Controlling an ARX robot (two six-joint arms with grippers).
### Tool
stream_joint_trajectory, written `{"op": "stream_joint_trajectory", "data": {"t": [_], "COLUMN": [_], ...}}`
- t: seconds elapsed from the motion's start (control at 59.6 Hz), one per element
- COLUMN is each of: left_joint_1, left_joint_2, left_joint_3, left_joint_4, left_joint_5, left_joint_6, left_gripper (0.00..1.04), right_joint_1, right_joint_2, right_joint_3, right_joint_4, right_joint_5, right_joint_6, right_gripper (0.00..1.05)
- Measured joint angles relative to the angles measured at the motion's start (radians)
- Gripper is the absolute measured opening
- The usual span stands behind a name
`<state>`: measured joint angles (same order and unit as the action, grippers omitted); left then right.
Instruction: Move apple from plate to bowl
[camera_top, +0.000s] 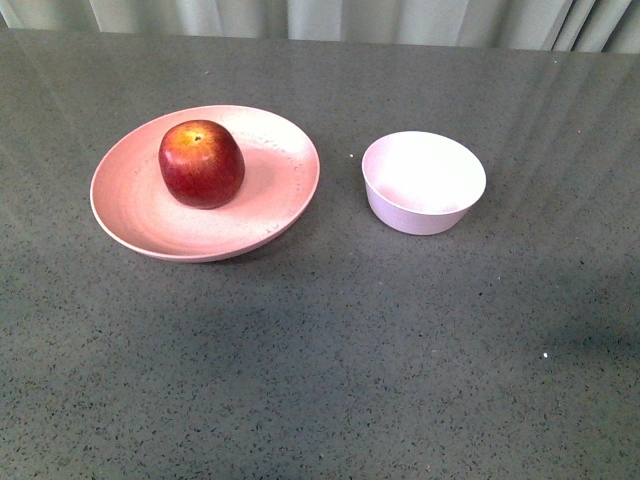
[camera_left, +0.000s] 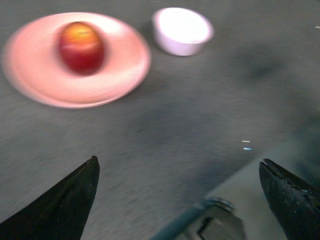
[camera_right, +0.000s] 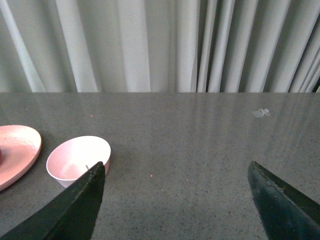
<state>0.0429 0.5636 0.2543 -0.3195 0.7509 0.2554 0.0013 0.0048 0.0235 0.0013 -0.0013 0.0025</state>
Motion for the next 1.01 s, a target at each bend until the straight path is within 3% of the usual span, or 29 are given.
{"op": "stream_joint_trajectory", "data": {"t": [0.05,0.268,0.403,1.007], "left_joint_1": [-0.073,-0.273,-0.309,-0.376], "left_joint_2": [0.119,0.534,0.737,1.103], "left_joint_3": [0.023,0.127,0.181,0.375], "left_joint_4": [0.106,0.562,0.708,0.844], "left_joint_5": [-0.002,-0.216,-0.295,-0.481], "left_joint_6": [-0.009,-0.158,-0.194,-0.223], "left_gripper": [0.96,0.96,0.96,0.96], "right_joint_1": [0.000,0.000,0.000,0.000], "right_joint_2": [0.000,0.000,0.000,0.000], "right_joint_3": [0.000,0.000,0.000,0.000], "right_joint_4": [0.000,0.000,0.000,0.000], "right_joint_5": [0.003,0.001,0.002,0.002], "right_joint_6": [0.000,0.000,0.000,0.000], "right_gripper": [0.97,0.96,0.96,0.96]}}
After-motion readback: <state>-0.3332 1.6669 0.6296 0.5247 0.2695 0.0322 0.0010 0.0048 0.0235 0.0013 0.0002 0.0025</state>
